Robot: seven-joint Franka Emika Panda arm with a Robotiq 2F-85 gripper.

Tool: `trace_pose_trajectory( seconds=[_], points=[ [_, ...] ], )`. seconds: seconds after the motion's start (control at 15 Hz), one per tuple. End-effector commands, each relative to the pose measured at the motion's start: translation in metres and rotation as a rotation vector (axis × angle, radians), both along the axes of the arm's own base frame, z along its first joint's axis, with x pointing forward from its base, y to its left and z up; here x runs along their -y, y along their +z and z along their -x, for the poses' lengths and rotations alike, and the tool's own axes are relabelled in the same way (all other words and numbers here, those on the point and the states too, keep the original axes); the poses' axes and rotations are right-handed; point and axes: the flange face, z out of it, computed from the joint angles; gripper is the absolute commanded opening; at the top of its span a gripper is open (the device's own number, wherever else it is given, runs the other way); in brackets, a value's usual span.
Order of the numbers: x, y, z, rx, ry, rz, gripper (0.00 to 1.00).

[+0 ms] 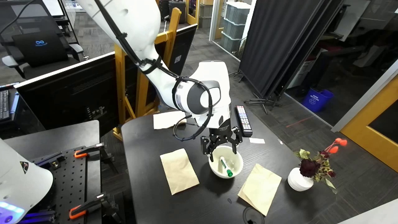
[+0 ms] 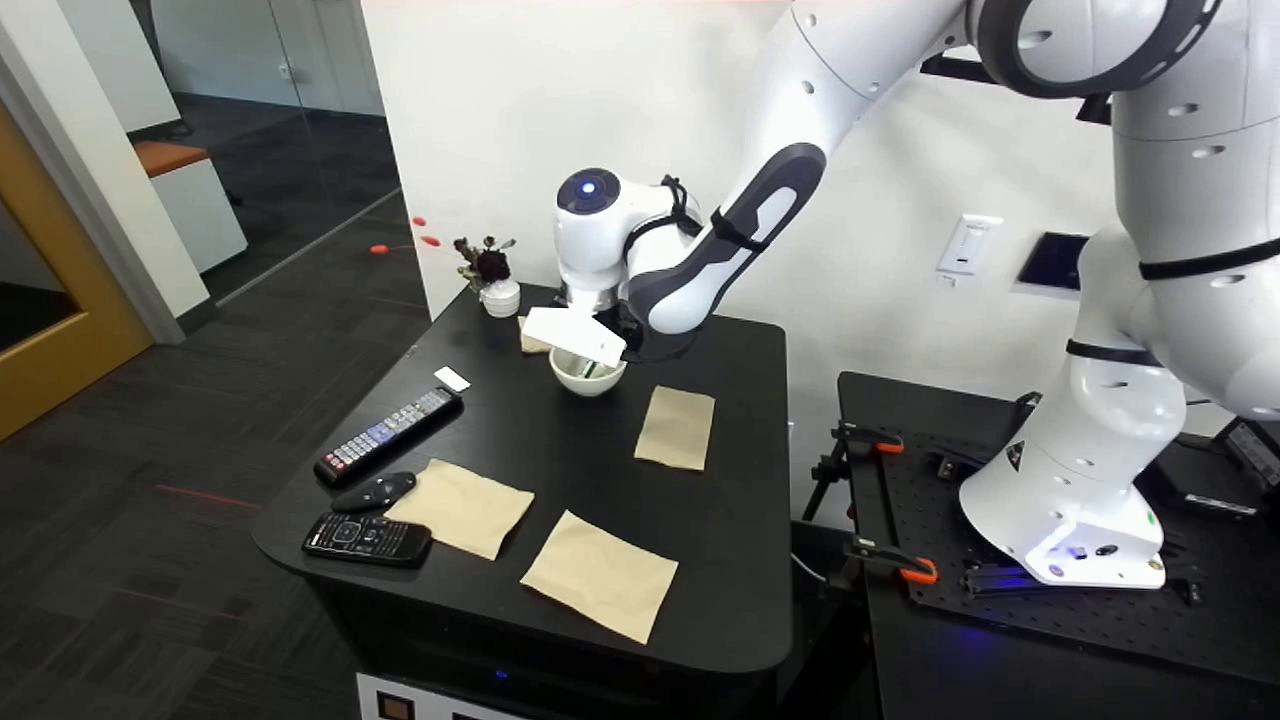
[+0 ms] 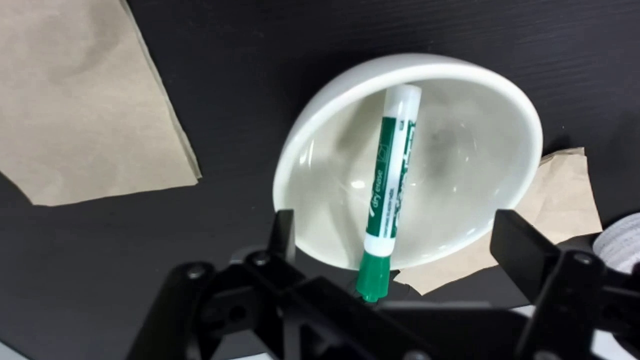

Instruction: Take the green marker out of the white bowl

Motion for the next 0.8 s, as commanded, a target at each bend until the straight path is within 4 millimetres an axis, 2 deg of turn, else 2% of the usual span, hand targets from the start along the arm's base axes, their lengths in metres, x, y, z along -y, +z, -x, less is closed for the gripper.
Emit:
trace_pose_trajectory(
  seconds=[0.0, 0.33, 0.4, 0.6, 0.73],
  points=[
    [0.0074, 0.0004, -0.0099, 0.007, -0.043, 0.01, 0.79],
    [0.0124, 0.0004, -0.0127, 0.012, -0.054, 0.014, 0.42],
    [0.0125, -0.0002, -0.0132, 0.013, -0.055, 0.015, 0.38],
    [0.0123, -0.0028, -0.0123, 0.007, -0.051, 0.018, 0.33],
    [0.0121, -0.0054, -0.0111, 0.002, -0.05, 0.019, 0.36]
  ],
)
